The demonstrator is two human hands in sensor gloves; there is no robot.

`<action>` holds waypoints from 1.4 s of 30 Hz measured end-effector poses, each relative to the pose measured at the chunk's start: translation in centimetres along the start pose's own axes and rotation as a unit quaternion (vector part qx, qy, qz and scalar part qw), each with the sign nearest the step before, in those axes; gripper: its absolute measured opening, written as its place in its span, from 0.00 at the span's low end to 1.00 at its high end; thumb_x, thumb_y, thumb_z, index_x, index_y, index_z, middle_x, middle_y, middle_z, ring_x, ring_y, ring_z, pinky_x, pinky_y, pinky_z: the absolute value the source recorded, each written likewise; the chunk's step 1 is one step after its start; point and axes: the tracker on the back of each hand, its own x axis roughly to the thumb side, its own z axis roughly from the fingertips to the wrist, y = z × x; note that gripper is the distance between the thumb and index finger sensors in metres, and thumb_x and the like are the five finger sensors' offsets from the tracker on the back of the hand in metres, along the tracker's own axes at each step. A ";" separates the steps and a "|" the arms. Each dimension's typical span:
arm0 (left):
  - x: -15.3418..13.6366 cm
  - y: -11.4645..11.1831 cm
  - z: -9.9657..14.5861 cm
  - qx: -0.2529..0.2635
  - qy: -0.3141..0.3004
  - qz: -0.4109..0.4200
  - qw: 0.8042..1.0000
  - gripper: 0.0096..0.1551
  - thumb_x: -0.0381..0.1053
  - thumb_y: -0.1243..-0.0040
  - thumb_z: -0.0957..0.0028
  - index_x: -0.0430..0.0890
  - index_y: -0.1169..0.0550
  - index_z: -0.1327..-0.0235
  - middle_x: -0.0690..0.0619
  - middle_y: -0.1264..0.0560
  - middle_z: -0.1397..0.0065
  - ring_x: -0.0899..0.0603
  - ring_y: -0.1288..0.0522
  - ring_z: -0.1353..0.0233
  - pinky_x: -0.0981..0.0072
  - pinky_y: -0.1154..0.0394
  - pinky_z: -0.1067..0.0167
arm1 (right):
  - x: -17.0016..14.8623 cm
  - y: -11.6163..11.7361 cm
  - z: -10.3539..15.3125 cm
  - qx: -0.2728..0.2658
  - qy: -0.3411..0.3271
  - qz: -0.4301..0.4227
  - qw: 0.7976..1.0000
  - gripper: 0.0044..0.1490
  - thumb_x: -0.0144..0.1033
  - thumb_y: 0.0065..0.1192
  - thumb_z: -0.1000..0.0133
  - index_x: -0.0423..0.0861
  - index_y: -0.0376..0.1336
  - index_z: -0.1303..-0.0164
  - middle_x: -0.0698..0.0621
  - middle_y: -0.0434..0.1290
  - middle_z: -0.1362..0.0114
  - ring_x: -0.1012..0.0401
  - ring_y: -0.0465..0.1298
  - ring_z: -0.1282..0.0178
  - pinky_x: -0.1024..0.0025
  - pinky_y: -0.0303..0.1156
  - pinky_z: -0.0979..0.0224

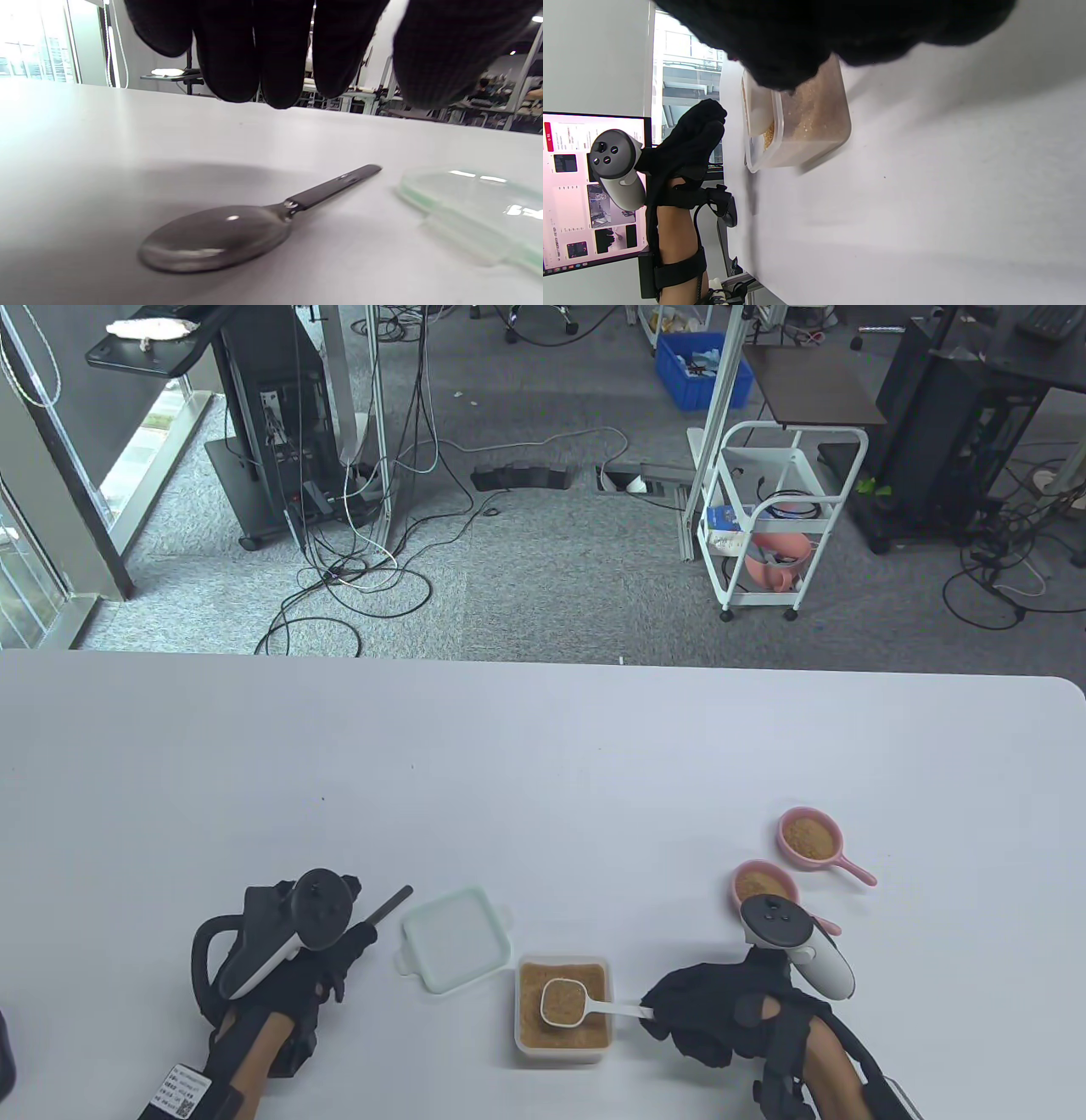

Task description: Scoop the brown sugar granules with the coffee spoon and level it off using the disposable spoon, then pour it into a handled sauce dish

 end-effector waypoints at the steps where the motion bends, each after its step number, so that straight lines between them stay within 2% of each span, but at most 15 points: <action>1: 0.4 0.2 0.3 0.008 -0.014 0.006 1.000 0.42 0.75 0.38 0.55 0.66 0.30 0.24 0.61 0.31 0.18 0.42 0.28 0.17 0.44 0.36 0.21 | 0.0 0.0 0.0 -0.001 -0.001 0.000 1.000 0.28 0.42 0.61 0.42 0.38 0.71 0.39 0.54 0.81 0.63 0.56 0.79 0.74 0.48 0.73 0.47; 6: 2.4 0.5 1.4 0.019 -0.087 0.050 0.995 0.50 0.81 0.42 0.59 0.67 0.35 0.20 0.60 0.38 0.13 0.41 0.33 0.13 0.44 0.38 0.19 | 0.0 -0.1 0.1 -0.004 -0.003 -0.002 1.000 0.28 0.42 0.61 0.42 0.38 0.71 0.39 0.54 0.81 0.63 0.56 0.79 0.74 0.48 0.73 0.47; 10: 4.5 0.1 2.3 -0.020 -0.177 0.128 0.976 0.61 0.86 0.45 0.62 0.64 0.45 0.15 0.58 0.47 0.10 0.39 0.42 0.10 0.43 0.44 0.18 | 0.0 -0.2 0.1 -0.008 -0.004 -0.004 1.000 0.28 0.42 0.61 0.42 0.38 0.71 0.38 0.54 0.81 0.63 0.56 0.79 0.74 0.48 0.73 0.47; 14: 6.4 -0.7 3.0 -0.048 -0.236 0.131 0.962 0.68 0.89 0.47 0.65 0.62 0.55 0.15 0.57 0.56 0.10 0.37 0.50 0.08 0.40 0.49 0.17 | 0.0 -0.2 0.2 -0.011 -0.006 -0.004 1.000 0.28 0.42 0.61 0.42 0.38 0.71 0.38 0.54 0.81 0.63 0.56 0.79 0.74 0.48 0.73 0.48; 17: 7.5 -1.4 3.3 -0.068 -0.270 0.136 0.951 0.71 0.90 0.47 0.68 0.61 0.57 0.16 0.57 0.58 0.10 0.38 0.53 0.08 0.40 0.50 0.17 | 0.0 -0.3 0.2 -0.014 -0.006 -0.004 1.000 0.28 0.42 0.61 0.42 0.38 0.71 0.39 0.54 0.81 0.63 0.56 0.79 0.74 0.48 0.73 0.48; 20: 8.2 -2.0 3.4 -0.087 -0.281 0.140 0.945 0.71 0.90 0.46 0.68 0.61 0.57 0.16 0.57 0.58 0.10 0.38 0.53 0.08 0.40 0.51 0.17 | 0.0 -0.4 0.3 -0.017 -0.007 -0.007 1.000 0.28 0.42 0.61 0.42 0.38 0.70 0.39 0.54 0.81 0.63 0.56 0.79 0.74 0.48 0.73 0.48; 27: 8.9 -2.9 3.4 -0.104 -0.285 0.115 0.946 0.71 0.90 0.46 0.68 0.60 0.56 0.16 0.56 0.57 0.10 0.37 0.52 0.08 0.40 0.50 0.17 | 0.3 -1.3 1.1 -0.048 -0.035 -0.022 0.998 0.28 0.43 0.61 0.42 0.38 0.71 0.39 0.54 0.81 0.64 0.56 0.79 0.74 0.48 0.74 0.48; 34: 8.7 -3.1 3.1 -0.111 -0.274 0.108 0.949 0.71 0.89 0.47 0.67 0.60 0.56 0.16 0.56 0.56 0.10 0.37 0.51 0.08 0.39 0.49 0.18 | 0.8 -3.2 3.2 -0.115 -0.081 -0.057 0.988 0.28 0.43 0.61 0.42 0.38 0.71 0.39 0.54 0.81 0.64 0.57 0.79 0.75 0.49 0.74 0.49; 42: 8.7 -3.1 3.1 -0.110 -0.272 0.100 0.951 0.70 0.89 0.47 0.67 0.59 0.56 0.16 0.56 0.55 0.10 0.36 0.51 0.09 0.39 0.49 0.18 | -0.2 -5.6 5.5 -0.207 -0.101 -0.115 0.966 0.28 0.43 0.61 0.42 0.38 0.71 0.40 0.55 0.81 0.64 0.57 0.79 0.75 0.49 0.74 0.49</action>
